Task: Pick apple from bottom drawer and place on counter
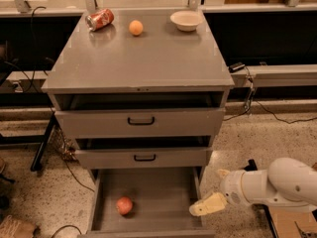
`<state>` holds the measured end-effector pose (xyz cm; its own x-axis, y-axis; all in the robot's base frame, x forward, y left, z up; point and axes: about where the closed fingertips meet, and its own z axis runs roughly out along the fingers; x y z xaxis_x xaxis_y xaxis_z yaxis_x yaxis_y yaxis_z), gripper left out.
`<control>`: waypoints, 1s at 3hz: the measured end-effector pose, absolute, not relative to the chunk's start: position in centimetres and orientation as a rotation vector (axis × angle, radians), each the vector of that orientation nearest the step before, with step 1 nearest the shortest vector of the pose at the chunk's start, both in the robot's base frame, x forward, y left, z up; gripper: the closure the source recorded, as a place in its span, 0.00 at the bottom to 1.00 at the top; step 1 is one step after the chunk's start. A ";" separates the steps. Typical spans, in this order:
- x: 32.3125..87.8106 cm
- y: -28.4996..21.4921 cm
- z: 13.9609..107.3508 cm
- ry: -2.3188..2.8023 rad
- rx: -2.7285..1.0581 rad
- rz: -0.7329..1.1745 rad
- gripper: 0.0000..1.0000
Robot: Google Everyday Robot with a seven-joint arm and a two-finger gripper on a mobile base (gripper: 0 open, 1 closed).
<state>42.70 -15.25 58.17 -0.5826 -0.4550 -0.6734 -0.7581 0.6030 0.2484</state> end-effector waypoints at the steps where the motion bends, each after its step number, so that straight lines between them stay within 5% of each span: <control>1: 44.8 -13.2 52.5 2.198 -0.969 0.758 0.00; 3: 44.1 -12.4 50.1 2.208 -0.962 0.807 0.00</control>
Offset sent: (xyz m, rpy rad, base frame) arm 0.0187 0.0175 -0.0466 0.0445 -0.0337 0.0240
